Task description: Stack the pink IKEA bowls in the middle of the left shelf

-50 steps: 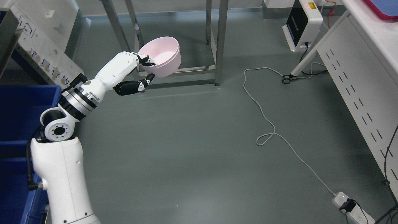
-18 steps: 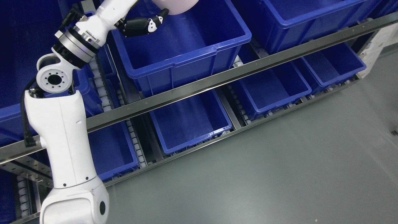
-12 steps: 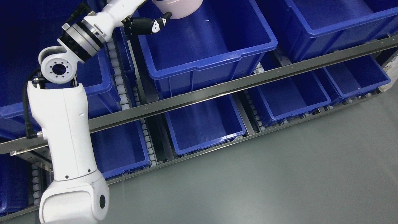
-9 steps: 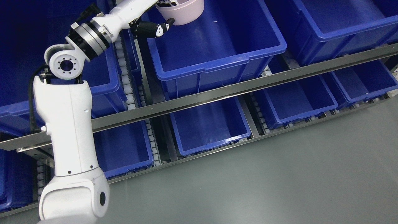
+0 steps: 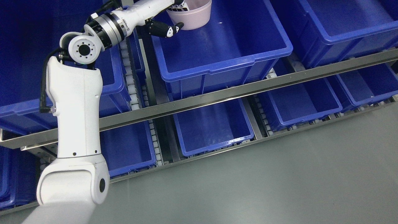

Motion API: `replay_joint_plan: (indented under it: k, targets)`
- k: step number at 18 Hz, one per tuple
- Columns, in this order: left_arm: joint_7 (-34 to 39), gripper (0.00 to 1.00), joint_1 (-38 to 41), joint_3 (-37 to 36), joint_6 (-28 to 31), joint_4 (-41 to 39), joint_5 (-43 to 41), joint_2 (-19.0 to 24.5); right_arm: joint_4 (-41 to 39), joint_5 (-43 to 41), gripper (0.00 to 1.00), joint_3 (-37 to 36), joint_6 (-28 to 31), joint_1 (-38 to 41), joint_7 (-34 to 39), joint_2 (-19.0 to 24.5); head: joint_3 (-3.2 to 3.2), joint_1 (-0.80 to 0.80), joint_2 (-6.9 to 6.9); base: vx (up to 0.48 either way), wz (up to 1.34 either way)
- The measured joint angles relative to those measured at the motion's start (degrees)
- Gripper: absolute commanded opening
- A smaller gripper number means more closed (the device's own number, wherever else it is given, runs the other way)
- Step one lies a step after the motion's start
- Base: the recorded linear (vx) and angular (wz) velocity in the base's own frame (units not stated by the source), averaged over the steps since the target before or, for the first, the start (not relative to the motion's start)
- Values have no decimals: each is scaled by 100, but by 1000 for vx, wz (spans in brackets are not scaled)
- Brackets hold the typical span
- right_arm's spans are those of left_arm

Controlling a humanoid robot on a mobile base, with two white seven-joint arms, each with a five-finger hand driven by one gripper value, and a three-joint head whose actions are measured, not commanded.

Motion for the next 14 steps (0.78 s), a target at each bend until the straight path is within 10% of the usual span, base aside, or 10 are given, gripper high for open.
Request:
replay_joint_plan:
  k: [8, 14]
  targets:
    - [138, 66, 29, -155, 0, 458, -69, 0, 0, 0, 100, 0, 0, 0, -23, 0, 0, 0, 0, 1, 9]
    - [1857, 95, 57, -116, 67, 533, 54, 0, 0, 0, 100, 0, 0, 0, -33, 0, 0, 0, 0, 0, 0]
